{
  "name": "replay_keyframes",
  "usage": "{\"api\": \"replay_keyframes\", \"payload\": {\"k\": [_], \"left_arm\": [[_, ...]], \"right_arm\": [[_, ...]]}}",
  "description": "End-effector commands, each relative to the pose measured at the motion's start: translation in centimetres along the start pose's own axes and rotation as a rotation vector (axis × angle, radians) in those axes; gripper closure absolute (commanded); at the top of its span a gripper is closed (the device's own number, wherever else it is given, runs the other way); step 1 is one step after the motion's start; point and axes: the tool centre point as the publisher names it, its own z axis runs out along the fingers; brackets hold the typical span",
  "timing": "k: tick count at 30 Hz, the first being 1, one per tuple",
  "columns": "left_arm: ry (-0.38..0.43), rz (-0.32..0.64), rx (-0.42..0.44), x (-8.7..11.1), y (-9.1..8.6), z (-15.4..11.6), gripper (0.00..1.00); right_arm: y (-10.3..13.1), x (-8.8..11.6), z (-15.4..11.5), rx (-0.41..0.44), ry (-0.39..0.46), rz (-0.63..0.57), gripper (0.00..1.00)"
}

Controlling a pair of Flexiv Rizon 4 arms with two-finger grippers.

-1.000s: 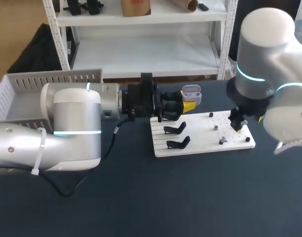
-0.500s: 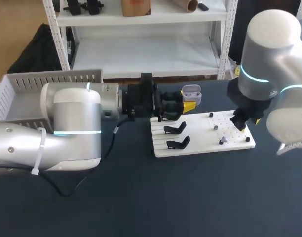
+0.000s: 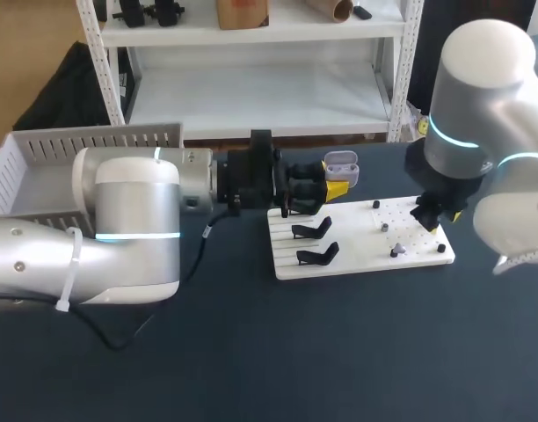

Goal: Pick up each earbud case from the left stands, insert the matching earbuds, close the lid, and place the case in the box.

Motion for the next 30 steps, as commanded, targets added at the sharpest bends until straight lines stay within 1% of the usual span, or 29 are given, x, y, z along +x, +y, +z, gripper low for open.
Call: {"api": "replay_keyframes", "payload": {"k": [1, 2, 4, 7, 10, 11, 13, 15, 23, 30], "left_arm": [[-0.002, 0.001, -0.001, 0.1, 0.0, 0.0, 1.0], [-0.002, 0.001, -0.001, 0.1, 0.0, 0.0, 1.0], [-0.002, 0.001, -0.001, 0.1, 0.0, 0.0, 1.0], [-0.002, 0.001, -0.001, 0.1, 0.0, 0.0, 1.0], [-0.002, 0.001, -0.001, 0.1, 0.0, 0.0, 1.0], [-0.002, 0.001, -0.001, 0.1, 0.0, 0.0, 1.0], [-0.002, 0.001, -0.001, 0.1, 0.0, 0.0, 1.0], [-0.002, 0.001, -0.001, 0.1, 0.0, 0.0, 1.0], [-0.002, 0.001, -0.001, 0.1, 0.0, 0.0, 1.0], [-0.002, 0.001, -0.001, 0.1, 0.0, 0.0, 1.0]], "right_arm": [[0.0, -0.2, 0.3, 0.001, 0.0, 0.001, 0.58], [0.0, -0.3, 0.3, 0.001, 0.0, 0.001, 0.58], [0.0, -0.3, 0.3, 0.003, 0.001, 0.002, 0.62], [0.0, -0.4, 0.5, 0.006, 0.004, 0.001, 0.64], [0.0, -0.3, 0.5, 0.006, 0.004, 0.002, 0.7], [-0.1, -0.3, 0.5, 0.007, 0.005, 0.003, 0.76], [-0.2, -0.3, 0.7, 0.008, 0.007, 0.006, 0.84], [-0.2, -0.4, 0.7, 0.01, 0.008, 0.008, 1.0], [-0.5, -0.2, 0.5, 0.022, 0.01, 0.021, 1.0], [-0.6, 0.2, -1.9, 0.036, -0.018, 0.056, 1.0]]}}
